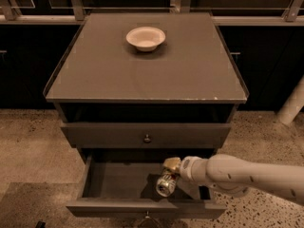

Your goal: Place 7up can into middle drawer

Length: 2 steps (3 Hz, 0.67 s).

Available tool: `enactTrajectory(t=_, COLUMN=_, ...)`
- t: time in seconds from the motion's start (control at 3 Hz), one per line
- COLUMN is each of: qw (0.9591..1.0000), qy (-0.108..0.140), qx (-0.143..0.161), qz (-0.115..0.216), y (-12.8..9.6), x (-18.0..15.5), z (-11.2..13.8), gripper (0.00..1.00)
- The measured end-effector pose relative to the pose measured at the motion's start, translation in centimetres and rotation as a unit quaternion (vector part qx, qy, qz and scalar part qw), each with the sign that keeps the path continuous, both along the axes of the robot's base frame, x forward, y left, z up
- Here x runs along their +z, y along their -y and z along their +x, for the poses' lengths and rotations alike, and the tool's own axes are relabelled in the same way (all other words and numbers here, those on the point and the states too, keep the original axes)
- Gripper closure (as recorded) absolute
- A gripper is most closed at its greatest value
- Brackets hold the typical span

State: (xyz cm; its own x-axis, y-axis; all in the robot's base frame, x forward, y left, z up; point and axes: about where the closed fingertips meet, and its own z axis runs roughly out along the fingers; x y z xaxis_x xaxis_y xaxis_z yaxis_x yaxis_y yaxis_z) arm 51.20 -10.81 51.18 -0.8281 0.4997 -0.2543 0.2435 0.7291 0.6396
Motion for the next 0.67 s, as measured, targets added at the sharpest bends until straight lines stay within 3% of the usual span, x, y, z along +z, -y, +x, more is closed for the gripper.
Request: enactTrajectory(t=0.67, qw=0.9993, qy=-0.007, qx=-0.003, qz=-0.035, y=-2.2, x=-5.3, z=3.6, gripper=1.0)
